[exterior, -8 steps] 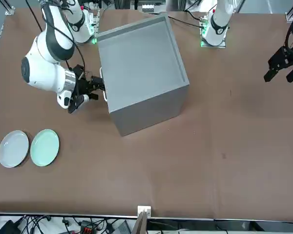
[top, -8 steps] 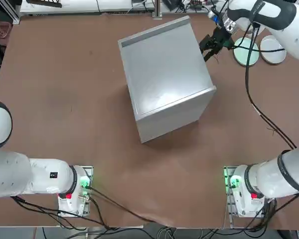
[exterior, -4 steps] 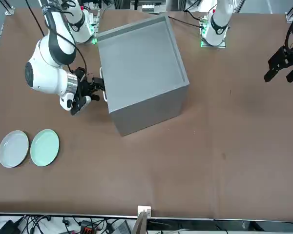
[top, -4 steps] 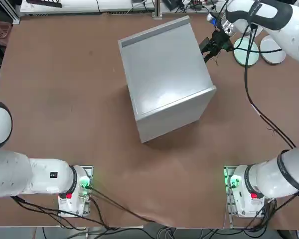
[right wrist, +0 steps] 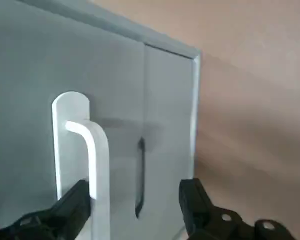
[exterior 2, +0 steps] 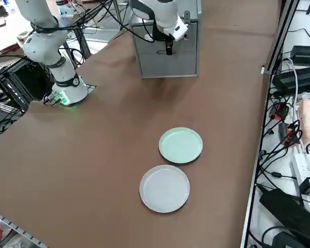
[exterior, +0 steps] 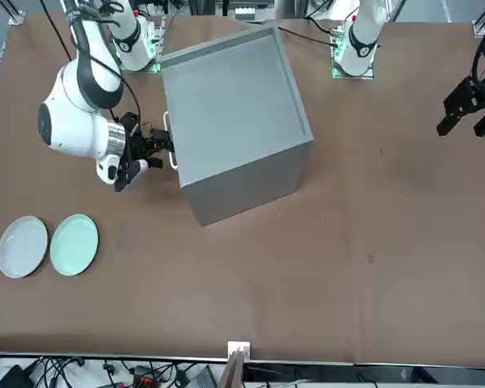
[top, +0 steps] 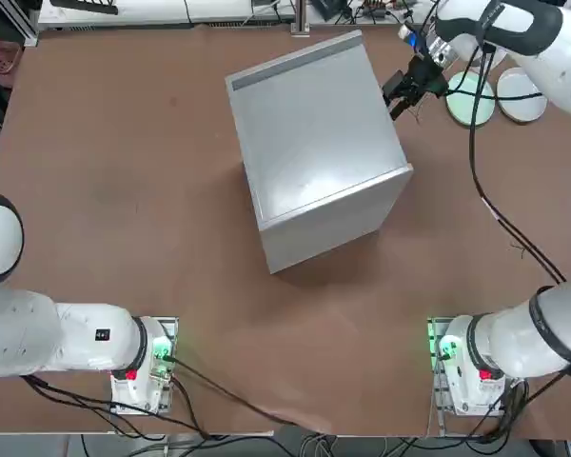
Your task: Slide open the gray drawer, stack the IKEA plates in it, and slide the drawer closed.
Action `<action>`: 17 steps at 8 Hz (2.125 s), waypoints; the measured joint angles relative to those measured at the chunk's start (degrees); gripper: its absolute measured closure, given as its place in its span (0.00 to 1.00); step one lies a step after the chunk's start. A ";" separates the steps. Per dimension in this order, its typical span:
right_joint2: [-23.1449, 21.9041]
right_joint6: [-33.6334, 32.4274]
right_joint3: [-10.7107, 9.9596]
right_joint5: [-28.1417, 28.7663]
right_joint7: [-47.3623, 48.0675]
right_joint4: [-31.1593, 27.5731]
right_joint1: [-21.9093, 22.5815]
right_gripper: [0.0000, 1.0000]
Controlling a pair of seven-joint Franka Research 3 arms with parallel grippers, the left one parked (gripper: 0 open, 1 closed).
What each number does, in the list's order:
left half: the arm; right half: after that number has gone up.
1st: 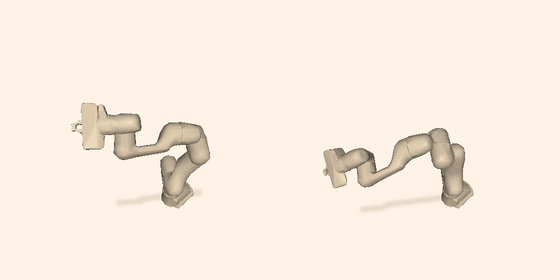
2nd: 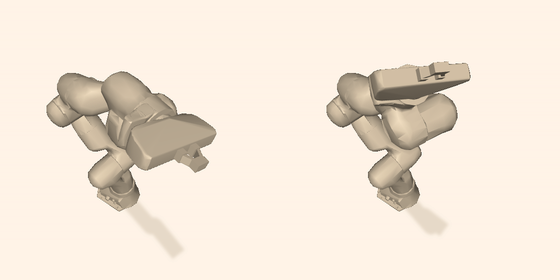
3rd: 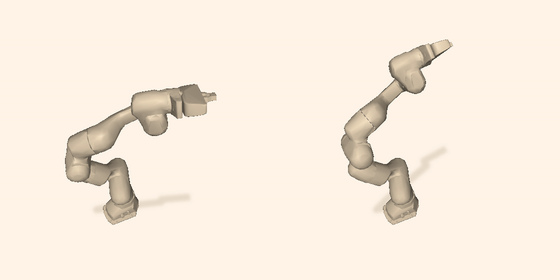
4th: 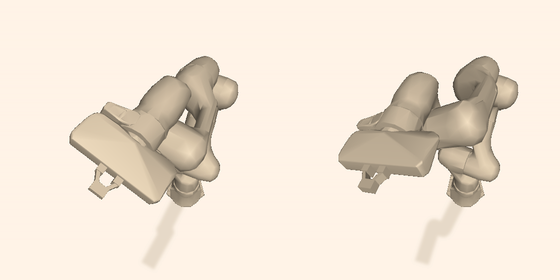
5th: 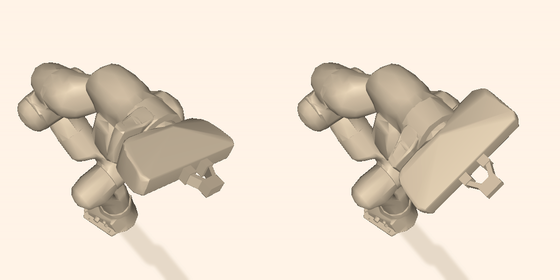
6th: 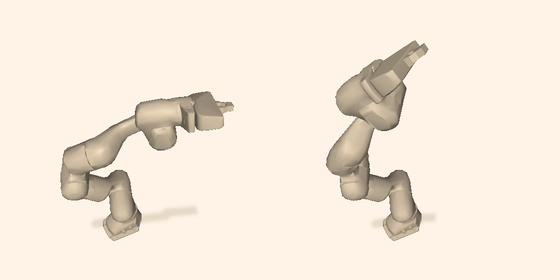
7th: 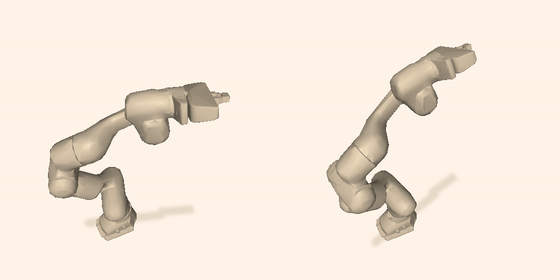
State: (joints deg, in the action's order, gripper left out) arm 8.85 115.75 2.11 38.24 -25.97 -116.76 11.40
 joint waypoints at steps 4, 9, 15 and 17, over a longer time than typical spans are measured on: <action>1.42 -1.51 -0.84 -0.81 -8.94 0.12 -7.88 0.00; 2.73 -5.42 -0.71 -6.69 -12.82 3.63 -13.98 0.00; 4.97 -9.94 0.44 -9.12 -19.35 6.62 -21.56 0.00; 5.33 -11.84 1.04 -10.81 -19.18 8.56 -22.23 0.00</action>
State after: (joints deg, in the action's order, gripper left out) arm 14.18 103.91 3.15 27.43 -45.15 -108.21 -10.83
